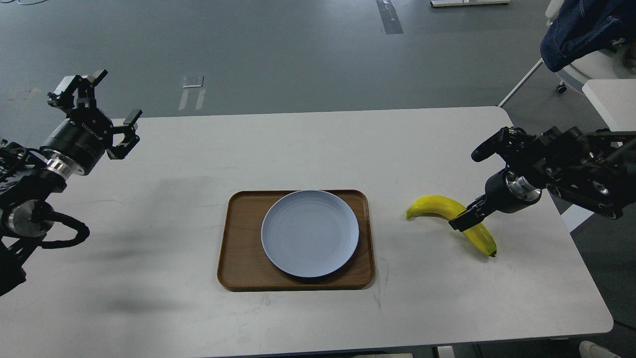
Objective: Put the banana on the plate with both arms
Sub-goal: 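Reach the right gripper down and grasp the yellow banana, then lift the banana with the right gripper and lower it onto the plate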
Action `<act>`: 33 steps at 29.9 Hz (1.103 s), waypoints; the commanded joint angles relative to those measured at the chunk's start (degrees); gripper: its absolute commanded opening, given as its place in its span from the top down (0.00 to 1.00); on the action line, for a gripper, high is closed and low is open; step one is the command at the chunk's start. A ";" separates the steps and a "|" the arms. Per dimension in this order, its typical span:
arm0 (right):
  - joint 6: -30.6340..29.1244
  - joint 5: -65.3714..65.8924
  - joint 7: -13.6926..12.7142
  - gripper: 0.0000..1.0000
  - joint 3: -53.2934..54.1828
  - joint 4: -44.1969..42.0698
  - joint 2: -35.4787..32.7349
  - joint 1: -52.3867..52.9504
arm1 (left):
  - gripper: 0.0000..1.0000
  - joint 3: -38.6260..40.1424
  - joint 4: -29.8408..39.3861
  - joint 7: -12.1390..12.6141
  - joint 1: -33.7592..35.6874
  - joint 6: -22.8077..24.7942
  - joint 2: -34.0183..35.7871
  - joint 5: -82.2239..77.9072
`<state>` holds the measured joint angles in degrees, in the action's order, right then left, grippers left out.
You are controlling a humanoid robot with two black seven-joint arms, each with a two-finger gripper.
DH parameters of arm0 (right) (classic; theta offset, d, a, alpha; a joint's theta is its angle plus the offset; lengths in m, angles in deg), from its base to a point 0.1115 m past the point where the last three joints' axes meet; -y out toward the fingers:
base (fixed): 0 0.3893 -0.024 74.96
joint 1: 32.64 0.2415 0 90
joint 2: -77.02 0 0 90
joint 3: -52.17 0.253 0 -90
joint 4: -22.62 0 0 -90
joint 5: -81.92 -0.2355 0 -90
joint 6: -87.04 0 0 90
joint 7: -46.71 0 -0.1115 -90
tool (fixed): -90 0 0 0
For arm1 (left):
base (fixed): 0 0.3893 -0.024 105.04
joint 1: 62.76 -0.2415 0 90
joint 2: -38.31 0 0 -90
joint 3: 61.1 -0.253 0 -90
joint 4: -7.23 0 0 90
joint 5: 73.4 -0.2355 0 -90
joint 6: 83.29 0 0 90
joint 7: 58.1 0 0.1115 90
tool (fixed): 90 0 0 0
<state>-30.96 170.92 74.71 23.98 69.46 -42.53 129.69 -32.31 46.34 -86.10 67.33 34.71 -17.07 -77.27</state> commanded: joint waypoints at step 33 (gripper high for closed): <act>-0.01 -11.30 -0.01 0.94 0.67 8.09 8.09 16.52 | 0.02 0.57 0.09 0.00 0.34 0.00 0.02 0.09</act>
<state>-30.97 161.35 74.70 24.72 78.35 -38.23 145.73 -31.74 46.43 -86.10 67.60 34.71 -17.04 -77.25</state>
